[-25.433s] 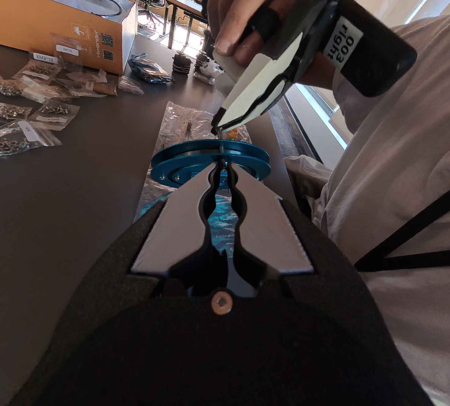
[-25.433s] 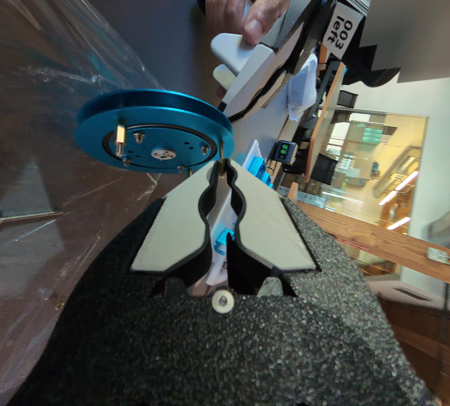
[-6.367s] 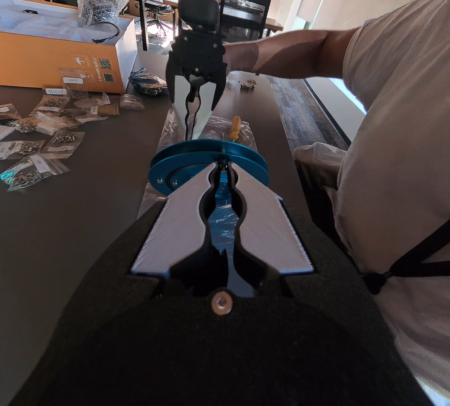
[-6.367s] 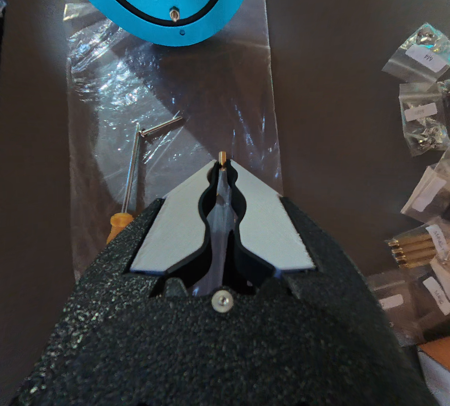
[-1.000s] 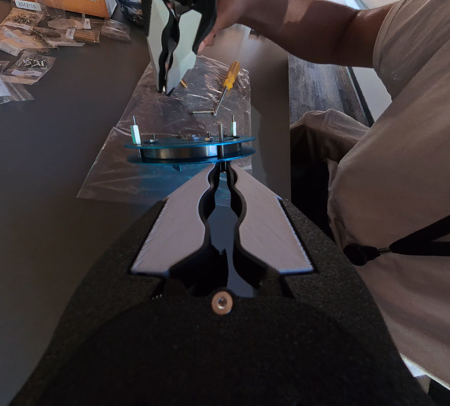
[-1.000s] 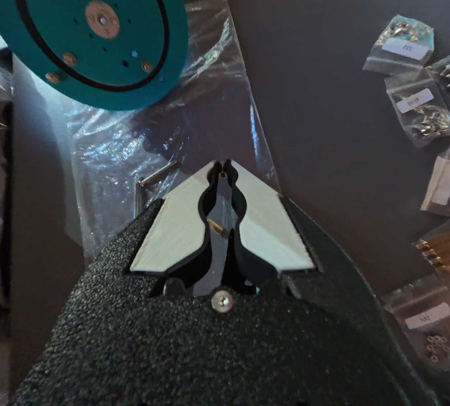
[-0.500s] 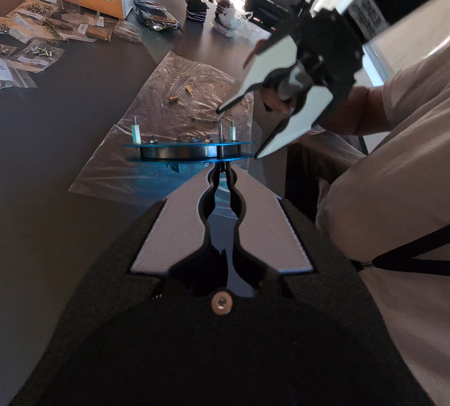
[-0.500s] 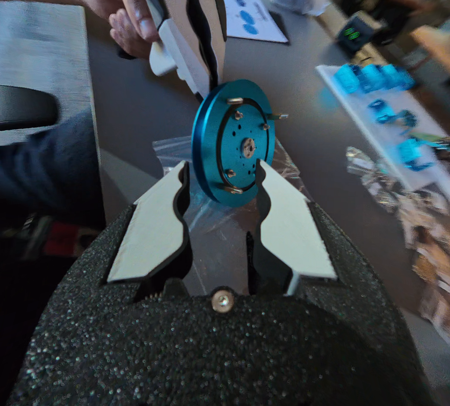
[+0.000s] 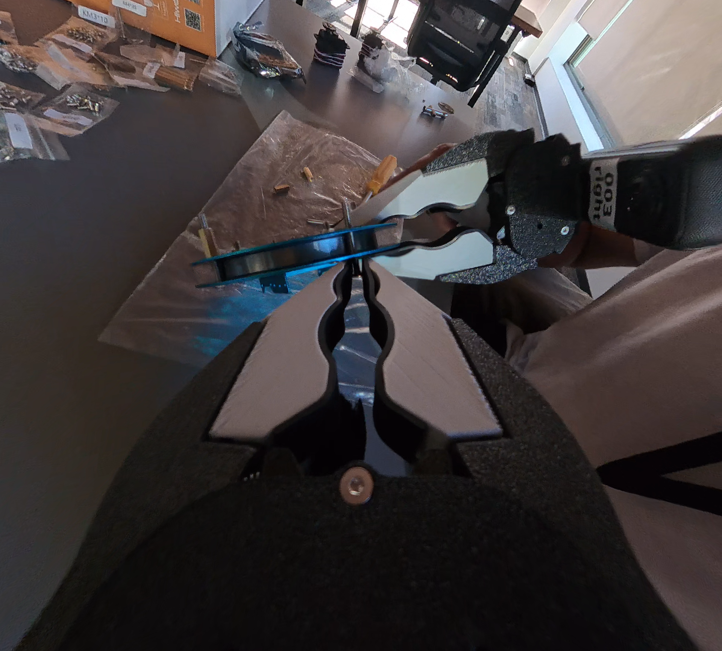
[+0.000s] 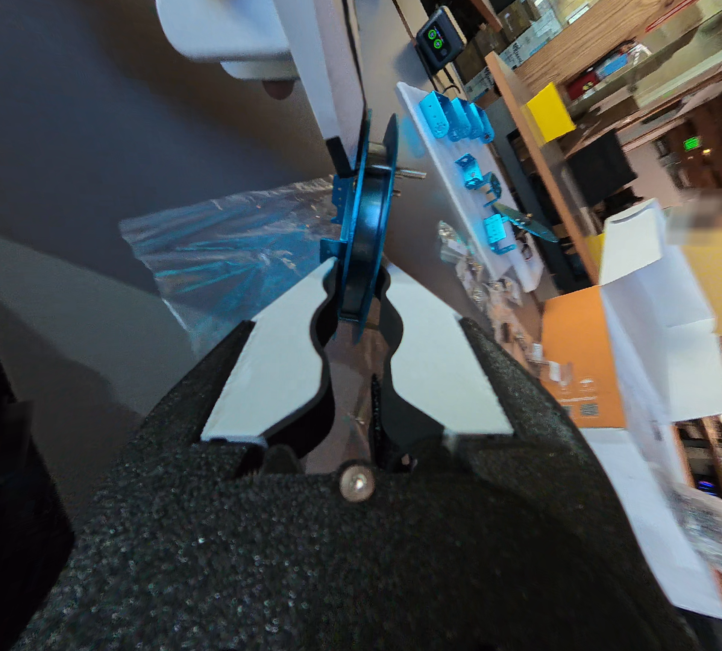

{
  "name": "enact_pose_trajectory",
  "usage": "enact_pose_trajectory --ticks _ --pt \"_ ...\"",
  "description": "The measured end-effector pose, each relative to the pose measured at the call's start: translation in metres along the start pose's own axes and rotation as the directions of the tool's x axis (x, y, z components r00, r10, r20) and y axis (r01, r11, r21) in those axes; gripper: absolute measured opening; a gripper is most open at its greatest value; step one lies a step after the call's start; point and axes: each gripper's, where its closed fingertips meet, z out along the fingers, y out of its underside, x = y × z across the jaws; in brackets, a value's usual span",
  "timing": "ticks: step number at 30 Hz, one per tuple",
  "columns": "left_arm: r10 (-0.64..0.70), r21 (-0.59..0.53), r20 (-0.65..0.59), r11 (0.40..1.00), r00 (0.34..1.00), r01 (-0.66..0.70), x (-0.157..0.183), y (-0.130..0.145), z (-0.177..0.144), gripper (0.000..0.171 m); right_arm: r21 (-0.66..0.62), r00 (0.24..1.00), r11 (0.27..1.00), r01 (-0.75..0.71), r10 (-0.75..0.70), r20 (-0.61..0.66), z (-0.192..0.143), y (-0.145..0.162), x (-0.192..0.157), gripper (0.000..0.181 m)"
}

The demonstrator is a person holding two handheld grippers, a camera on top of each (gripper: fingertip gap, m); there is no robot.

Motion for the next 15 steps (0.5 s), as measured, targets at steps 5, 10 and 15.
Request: enact_pose_trajectory --ticks 5,10,15 --pt "0.015 0.039 -0.003 0.999 1.000 -0.015 -0.005 -0.015 0.011 0.003 -0.041 0.992 0.993 0.114 -0.115 -0.047 -0.002 0.005 0.032 0.013" --pt "0.020 0.092 -0.013 0.996 1.000 -0.019 -0.003 -0.036 0.013 0.002 -0.046 0.984 0.987 0.155 -0.159 -0.085 -0.008 0.000 0.054 0.013" --pt "0.003 0.065 0.022 0.998 1.000 -0.005 -0.012 -0.033 0.026 0.003 -0.075 0.957 0.964 0.257 -0.264 -0.118 -0.002 0.013 0.062 0.013"
